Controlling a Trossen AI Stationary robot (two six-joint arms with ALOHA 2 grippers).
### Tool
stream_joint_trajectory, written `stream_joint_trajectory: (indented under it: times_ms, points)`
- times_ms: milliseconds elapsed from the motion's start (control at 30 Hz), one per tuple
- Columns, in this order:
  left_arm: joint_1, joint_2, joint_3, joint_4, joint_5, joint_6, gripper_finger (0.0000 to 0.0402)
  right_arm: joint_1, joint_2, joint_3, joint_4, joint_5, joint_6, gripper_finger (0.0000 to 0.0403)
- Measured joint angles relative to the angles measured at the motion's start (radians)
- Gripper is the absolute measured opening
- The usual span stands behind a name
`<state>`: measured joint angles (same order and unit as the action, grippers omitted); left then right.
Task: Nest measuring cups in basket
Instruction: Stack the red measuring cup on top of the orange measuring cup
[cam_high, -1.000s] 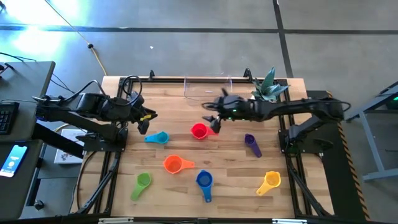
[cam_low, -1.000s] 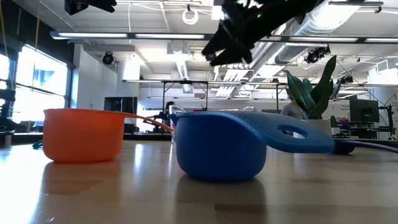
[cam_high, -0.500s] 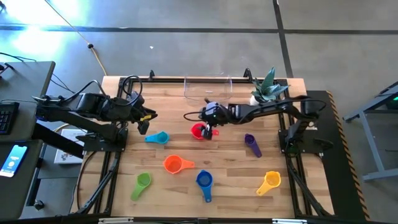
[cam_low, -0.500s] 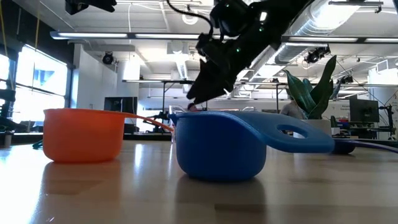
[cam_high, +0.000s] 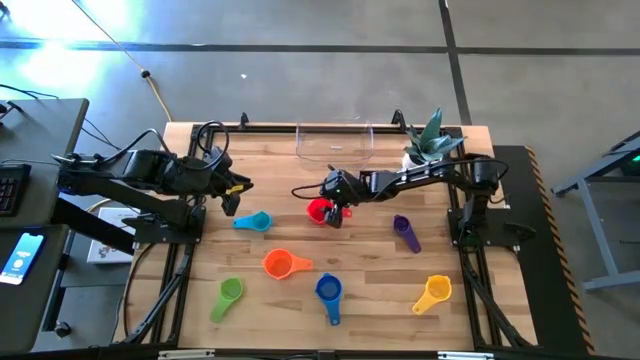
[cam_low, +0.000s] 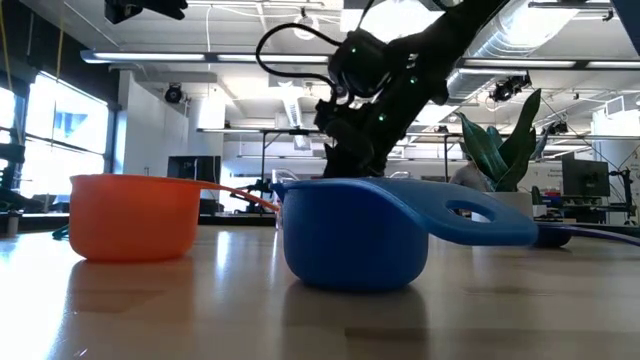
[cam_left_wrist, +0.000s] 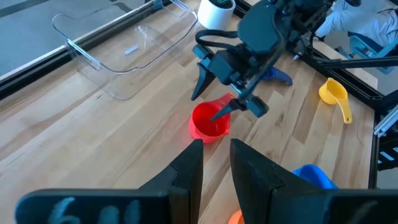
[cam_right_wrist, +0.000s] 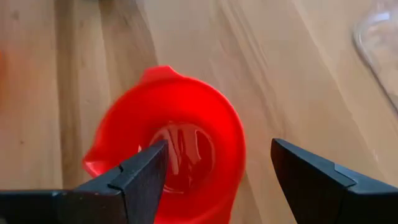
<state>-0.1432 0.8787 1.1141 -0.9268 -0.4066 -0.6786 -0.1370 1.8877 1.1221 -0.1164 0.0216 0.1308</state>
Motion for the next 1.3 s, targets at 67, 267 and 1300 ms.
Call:
stream_joint_trajectory:
  times_ms: [67, 267, 1300]
  points:
    - [0.0, 0.0, 0.0, 0.0, 0.0, 0.0, 0.007, -0.001, 0.0, 0.0, 0.001, 0.002, 0.004, 0.0268]
    - [0.0, 0.0, 0.0, 0.0, 0.0, 0.0, 0.007, -0.007, 0.003, 0.0, -0.016, 0.012, 0.008, 0.02]
    - [0.0, 0.0, 0.0, -0.005, 0.002, 0.002, 0.007, 0.105, 0.007, 0.315, -0.33, 0.05, 0.326, 0.0002]
